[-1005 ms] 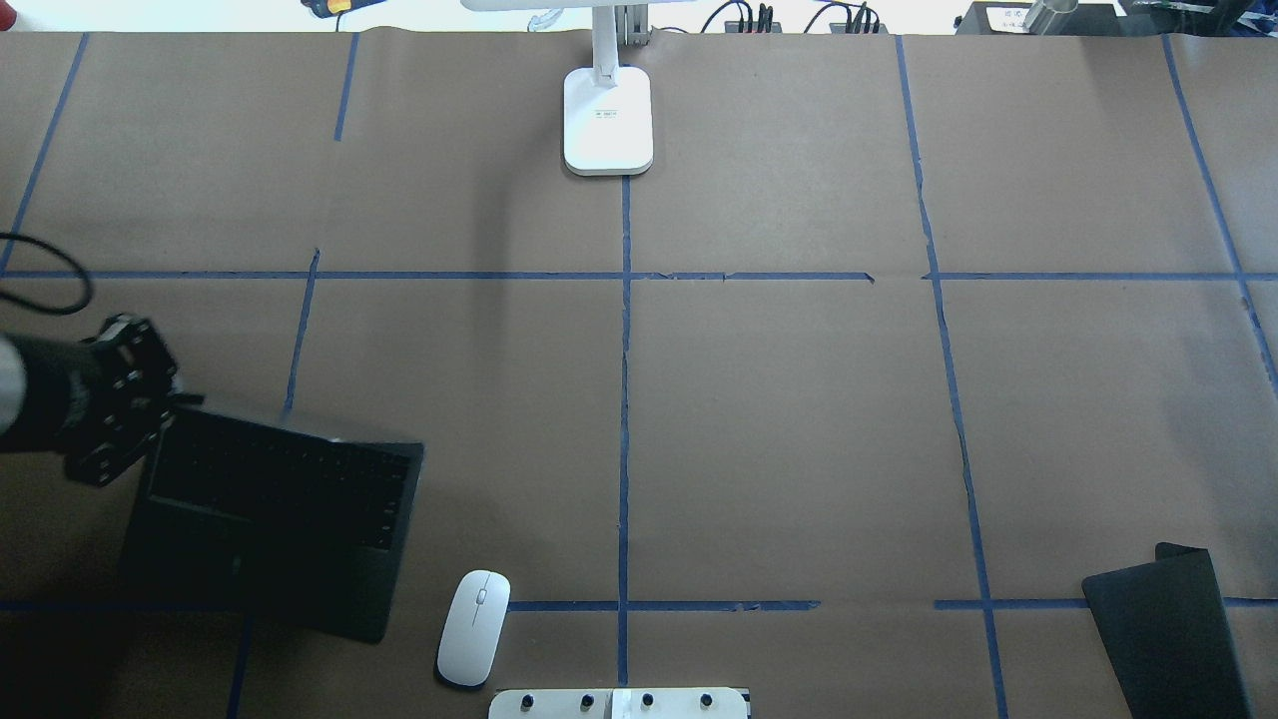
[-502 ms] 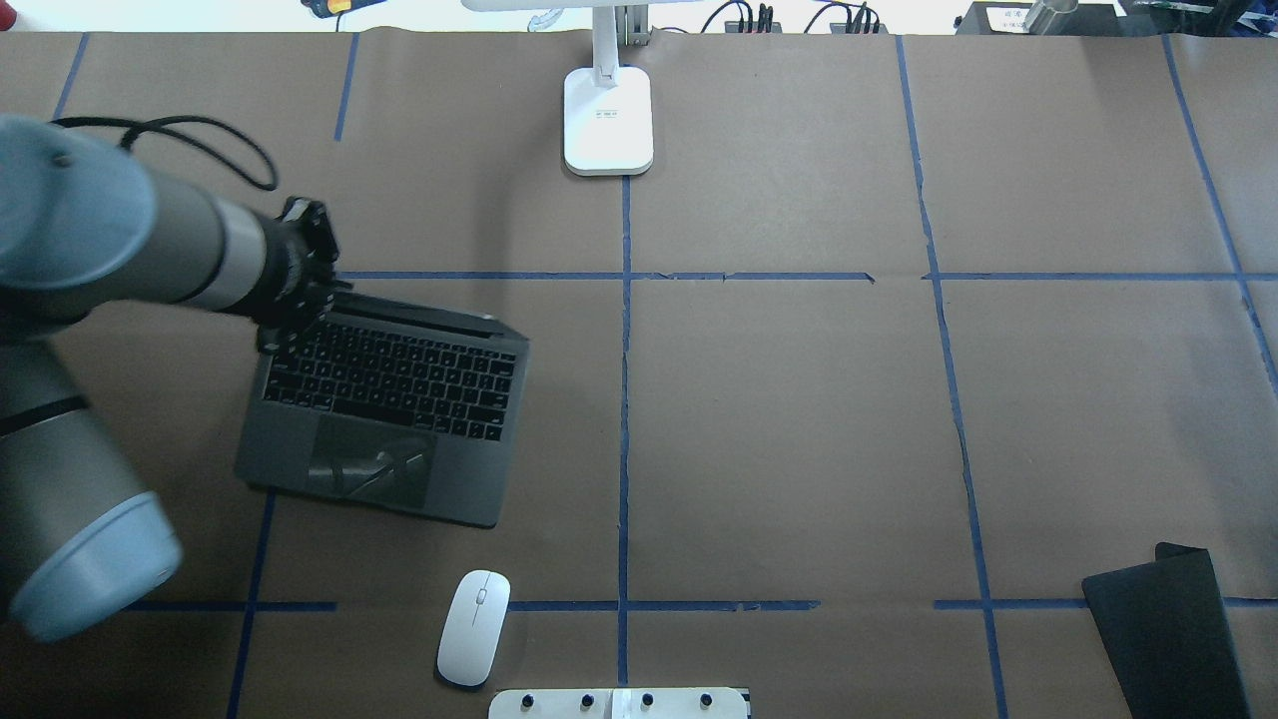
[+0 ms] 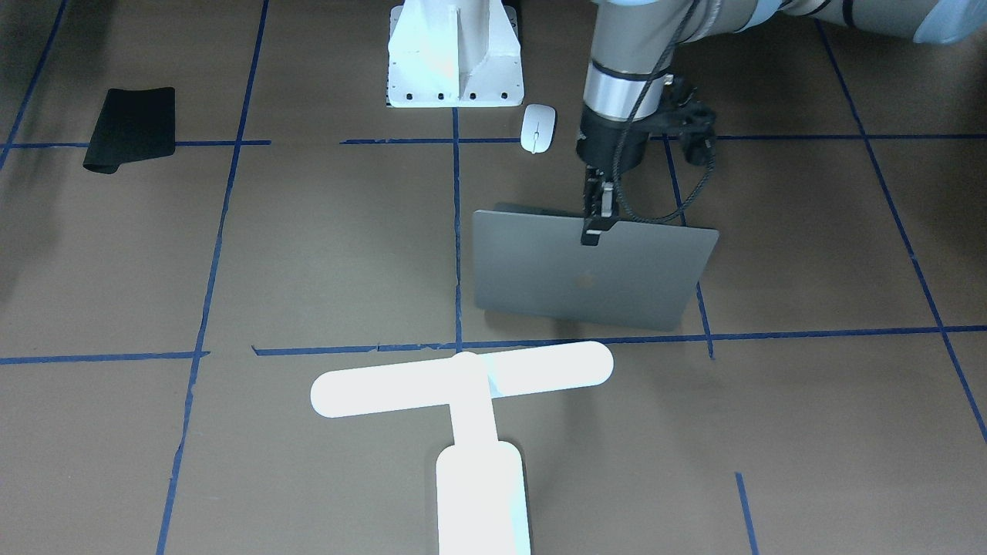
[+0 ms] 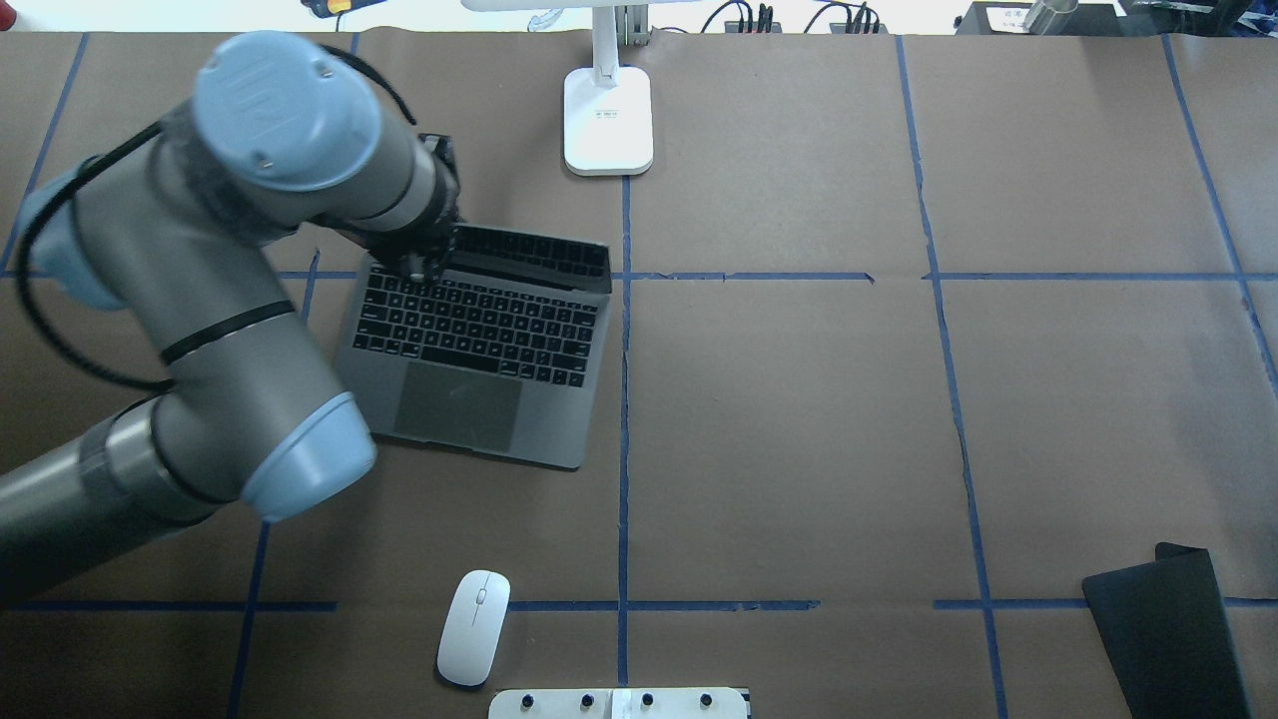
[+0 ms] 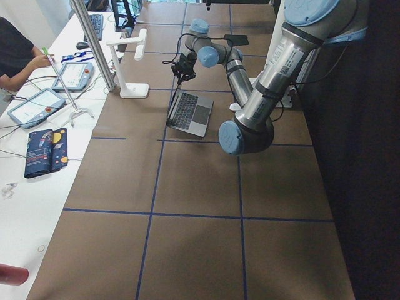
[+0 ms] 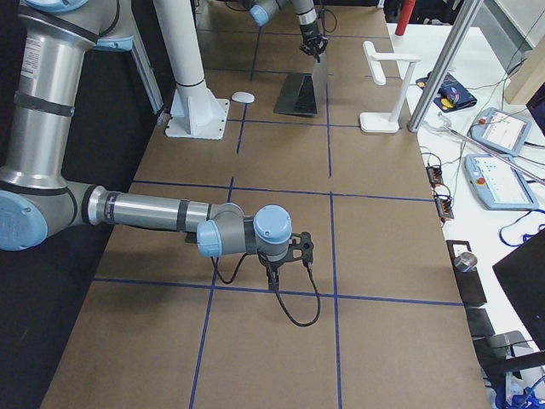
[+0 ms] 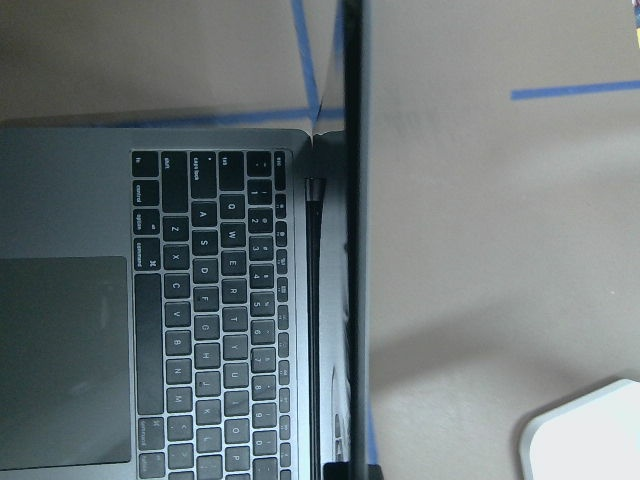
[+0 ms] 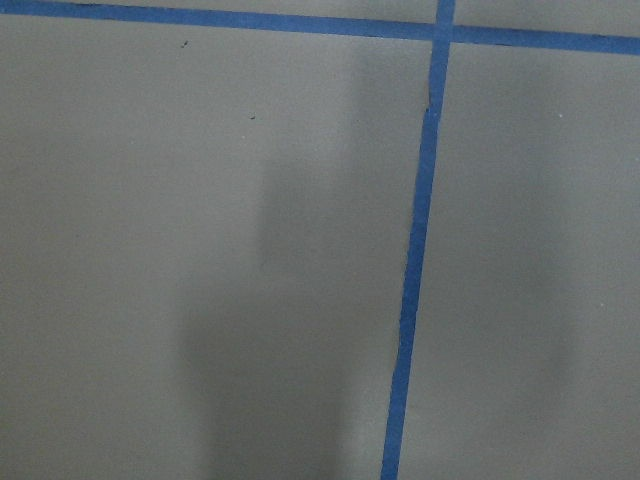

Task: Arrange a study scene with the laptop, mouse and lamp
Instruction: 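Carry the open laptop with the left gripper to the table center near the lamp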

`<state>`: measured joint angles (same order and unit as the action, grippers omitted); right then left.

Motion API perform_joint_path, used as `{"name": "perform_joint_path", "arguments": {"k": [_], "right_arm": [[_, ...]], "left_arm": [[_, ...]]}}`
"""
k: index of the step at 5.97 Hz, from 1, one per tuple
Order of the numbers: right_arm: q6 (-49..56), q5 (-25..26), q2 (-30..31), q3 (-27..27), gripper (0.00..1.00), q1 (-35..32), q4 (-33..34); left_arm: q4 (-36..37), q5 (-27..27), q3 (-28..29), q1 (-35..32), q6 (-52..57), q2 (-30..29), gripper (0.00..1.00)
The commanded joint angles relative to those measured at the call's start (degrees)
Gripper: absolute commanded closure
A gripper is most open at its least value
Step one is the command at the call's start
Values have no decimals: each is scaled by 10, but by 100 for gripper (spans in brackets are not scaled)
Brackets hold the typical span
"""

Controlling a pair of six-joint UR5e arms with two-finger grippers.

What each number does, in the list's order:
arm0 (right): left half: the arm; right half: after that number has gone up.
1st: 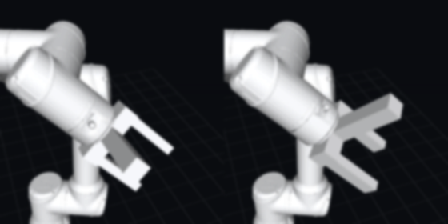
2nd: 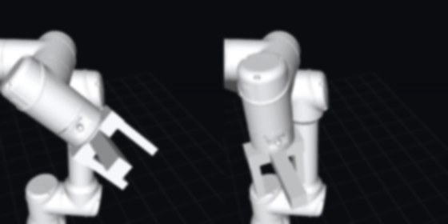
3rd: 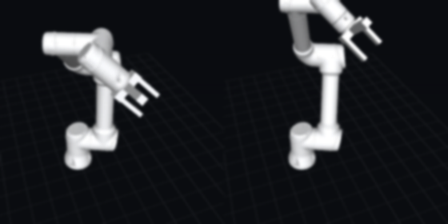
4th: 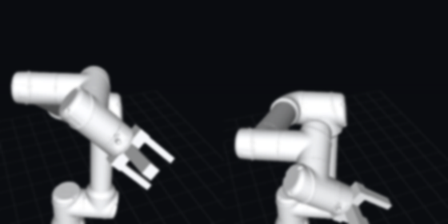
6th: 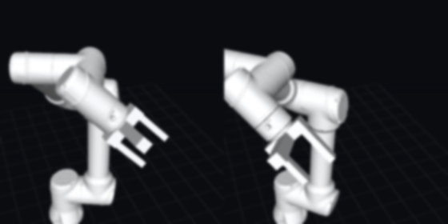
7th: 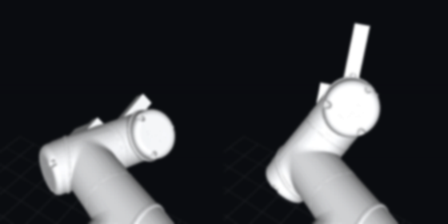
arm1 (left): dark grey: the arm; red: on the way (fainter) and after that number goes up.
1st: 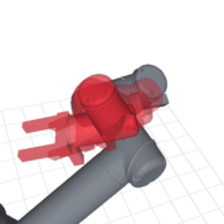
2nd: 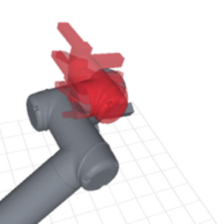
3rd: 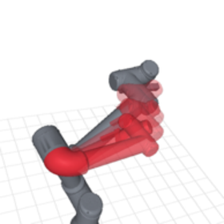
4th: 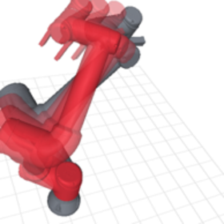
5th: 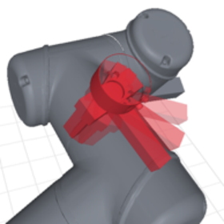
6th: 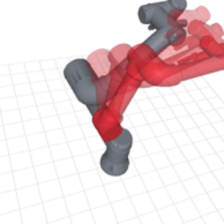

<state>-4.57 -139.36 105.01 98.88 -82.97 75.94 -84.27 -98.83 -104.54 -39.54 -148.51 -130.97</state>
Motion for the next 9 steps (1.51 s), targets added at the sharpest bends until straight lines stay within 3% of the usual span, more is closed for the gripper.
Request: {"name": "perform_joint_path", "arguments": {"k": [1,3,6,7,8,9], "right_arm": [[0,-4,5,0,0,0,-2],[1,-6,9,1,0,0,-3],[0,-6,10,1,0,0,-3],[0,-6,10,1,0,0,-3],[0,-6,10,1,0,0,-3],[0,-6,10,0,0,0,-2]], "left_arm": [[-23,0,93,3,-47,-75,100],[-56,17,163,3,-76,-118,100],[-73,19,175,7,-96,-117,100],[-77,19,174,11,-95,-112,84],[-77,19,174,11,-93,-111,34],[-78,19,170,10,-91,-114,29]]}}
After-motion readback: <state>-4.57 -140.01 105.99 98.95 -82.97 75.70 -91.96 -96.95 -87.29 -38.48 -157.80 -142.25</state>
